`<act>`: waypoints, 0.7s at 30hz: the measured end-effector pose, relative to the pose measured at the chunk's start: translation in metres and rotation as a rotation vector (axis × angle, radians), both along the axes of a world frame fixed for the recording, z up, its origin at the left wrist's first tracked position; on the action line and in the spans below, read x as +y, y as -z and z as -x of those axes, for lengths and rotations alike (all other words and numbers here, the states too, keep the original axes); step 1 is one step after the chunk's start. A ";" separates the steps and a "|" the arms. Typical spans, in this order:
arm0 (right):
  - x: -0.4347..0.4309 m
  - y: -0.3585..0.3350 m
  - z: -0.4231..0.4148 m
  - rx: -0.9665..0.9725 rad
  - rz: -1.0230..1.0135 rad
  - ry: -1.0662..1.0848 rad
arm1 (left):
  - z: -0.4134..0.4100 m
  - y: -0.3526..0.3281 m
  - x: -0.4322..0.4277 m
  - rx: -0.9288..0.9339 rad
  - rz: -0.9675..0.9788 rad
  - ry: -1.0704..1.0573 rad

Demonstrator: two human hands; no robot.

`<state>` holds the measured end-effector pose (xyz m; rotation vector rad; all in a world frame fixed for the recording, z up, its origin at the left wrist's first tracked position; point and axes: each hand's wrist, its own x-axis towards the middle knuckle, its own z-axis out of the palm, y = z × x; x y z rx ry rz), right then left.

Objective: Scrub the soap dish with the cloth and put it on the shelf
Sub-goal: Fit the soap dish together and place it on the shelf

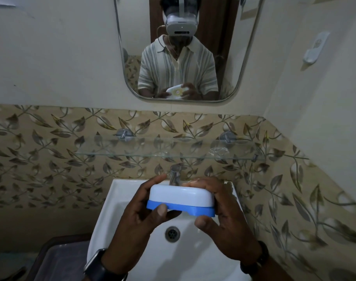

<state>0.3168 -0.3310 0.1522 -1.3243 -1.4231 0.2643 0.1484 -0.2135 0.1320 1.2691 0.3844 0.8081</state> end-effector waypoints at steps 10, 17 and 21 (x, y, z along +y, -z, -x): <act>0.002 -0.003 -0.017 -0.231 -0.008 0.026 | 0.004 0.003 0.001 -0.065 0.028 0.014; 0.002 0.004 -0.023 -0.231 0.013 0.003 | 0.025 0.007 0.017 0.292 -0.766 -0.156; 0.006 0.009 -0.019 -0.209 0.011 -0.023 | 0.028 0.008 0.027 0.282 -0.966 -0.279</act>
